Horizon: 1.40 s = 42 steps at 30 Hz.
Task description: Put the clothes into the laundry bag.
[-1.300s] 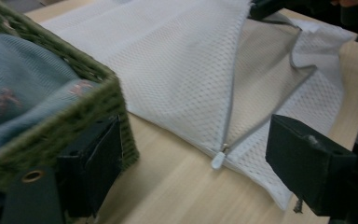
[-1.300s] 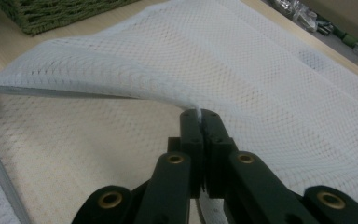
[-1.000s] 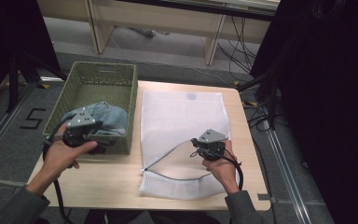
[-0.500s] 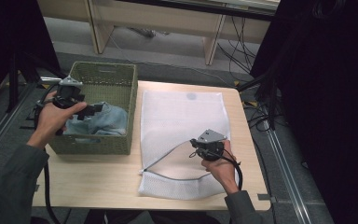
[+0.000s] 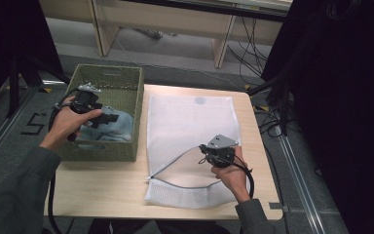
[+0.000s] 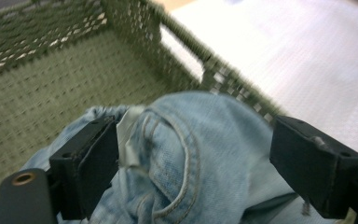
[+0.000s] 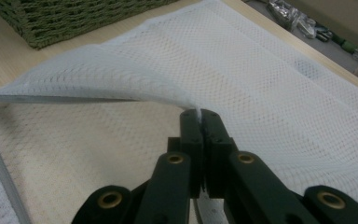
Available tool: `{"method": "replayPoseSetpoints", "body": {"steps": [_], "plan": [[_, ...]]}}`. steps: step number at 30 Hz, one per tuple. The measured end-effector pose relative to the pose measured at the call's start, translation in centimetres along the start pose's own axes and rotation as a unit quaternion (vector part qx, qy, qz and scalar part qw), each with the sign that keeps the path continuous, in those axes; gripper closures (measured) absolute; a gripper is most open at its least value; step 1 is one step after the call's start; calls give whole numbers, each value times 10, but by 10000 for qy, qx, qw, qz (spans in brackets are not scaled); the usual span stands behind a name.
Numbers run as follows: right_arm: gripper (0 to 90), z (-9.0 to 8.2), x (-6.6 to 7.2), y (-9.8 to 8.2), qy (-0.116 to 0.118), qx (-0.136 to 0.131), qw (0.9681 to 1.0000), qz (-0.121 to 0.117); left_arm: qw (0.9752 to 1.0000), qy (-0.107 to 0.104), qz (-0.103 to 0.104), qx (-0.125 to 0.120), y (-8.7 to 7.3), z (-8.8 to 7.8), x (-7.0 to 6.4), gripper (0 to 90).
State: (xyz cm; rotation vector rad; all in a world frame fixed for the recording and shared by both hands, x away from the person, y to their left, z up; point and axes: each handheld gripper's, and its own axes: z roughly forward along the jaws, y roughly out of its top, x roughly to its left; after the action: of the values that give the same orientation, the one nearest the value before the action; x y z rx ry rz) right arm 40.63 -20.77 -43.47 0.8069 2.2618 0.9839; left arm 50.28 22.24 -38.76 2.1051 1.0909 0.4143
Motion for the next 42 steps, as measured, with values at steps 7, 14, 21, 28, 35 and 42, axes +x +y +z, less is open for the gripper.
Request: {"method": "replayPoseSetpoints", "body": {"steps": [7, 14, 21, 28, 35, 42], "plan": [[895, 0, 1, 0, 23, 73, 10000, 30, 9969, -238, -327, 674, -4, 31, 12, 144], [895, 0, 0, -1, 66, 123, 9998, 123, 9983, -197, -41, 545, 2, 38, 13, 146], [894, 2, -1, -2, 28, 53, 10000, 60, 9976, -349, -53, 588, -3, 52, 17, 143], [894, 2, -2, -2, 73, 107, 9999, -26, 9960, -687, 14, 572, -11, 63, 17, 142], [894, 1, -1, -2, 77, 121, 9999, -6, 9914, -606, 398, 1090, -16, 83, 12, 130], [893, 0, -1, -2, 74, 105, 9999, -7, 9883, -223, 459, 1439, -14, 95, 7, 573]]}}
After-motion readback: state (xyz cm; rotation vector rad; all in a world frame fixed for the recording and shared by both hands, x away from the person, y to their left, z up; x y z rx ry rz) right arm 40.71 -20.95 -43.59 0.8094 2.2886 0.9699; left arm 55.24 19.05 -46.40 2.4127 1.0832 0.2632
